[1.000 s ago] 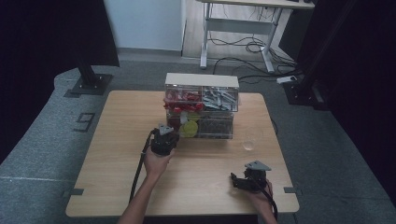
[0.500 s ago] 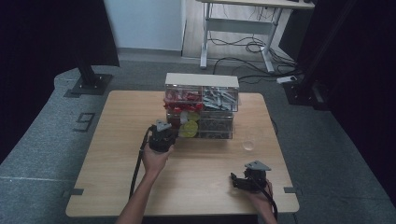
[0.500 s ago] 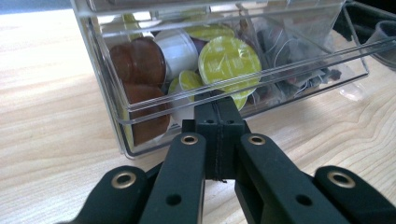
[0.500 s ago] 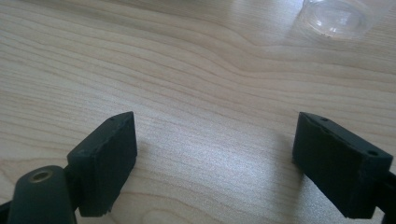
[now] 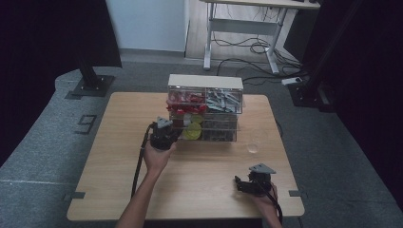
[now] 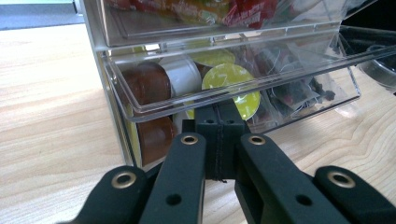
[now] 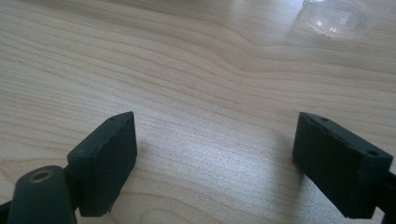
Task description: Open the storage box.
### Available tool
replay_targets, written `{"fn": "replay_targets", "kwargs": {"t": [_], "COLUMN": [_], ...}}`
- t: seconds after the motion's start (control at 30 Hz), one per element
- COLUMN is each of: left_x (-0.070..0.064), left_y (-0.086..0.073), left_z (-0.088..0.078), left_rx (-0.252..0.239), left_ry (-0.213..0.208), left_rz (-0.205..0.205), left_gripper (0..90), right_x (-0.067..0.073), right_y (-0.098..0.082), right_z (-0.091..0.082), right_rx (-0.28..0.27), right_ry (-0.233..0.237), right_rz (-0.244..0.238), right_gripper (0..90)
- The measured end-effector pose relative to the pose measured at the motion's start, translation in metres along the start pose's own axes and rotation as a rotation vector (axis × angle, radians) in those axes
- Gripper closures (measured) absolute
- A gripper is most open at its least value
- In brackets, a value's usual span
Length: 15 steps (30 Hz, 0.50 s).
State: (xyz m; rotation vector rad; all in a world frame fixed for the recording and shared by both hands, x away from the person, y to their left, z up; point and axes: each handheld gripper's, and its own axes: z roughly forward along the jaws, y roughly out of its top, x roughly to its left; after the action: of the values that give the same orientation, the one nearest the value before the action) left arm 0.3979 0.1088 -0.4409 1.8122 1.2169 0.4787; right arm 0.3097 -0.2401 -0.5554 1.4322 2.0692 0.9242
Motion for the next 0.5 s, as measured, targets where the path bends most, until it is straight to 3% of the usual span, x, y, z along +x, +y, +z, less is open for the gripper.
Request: {"fn": "replay_targets", "kwargs": {"t": [0.5], "left_x": [-0.001], "left_y": [0.015], "left_z": [0.000], "left_rx": [-0.015], "left_ry": [0.000], "left_rz": [-0.002], "left_gripper": [90.0], "right_x": [0.000], "right_y": [0.000], "right_z": [0.000], "right_rx": [0.001], "right_ry": [0.001], "right_rz": [0.002], "right_gripper": [13.7]}}
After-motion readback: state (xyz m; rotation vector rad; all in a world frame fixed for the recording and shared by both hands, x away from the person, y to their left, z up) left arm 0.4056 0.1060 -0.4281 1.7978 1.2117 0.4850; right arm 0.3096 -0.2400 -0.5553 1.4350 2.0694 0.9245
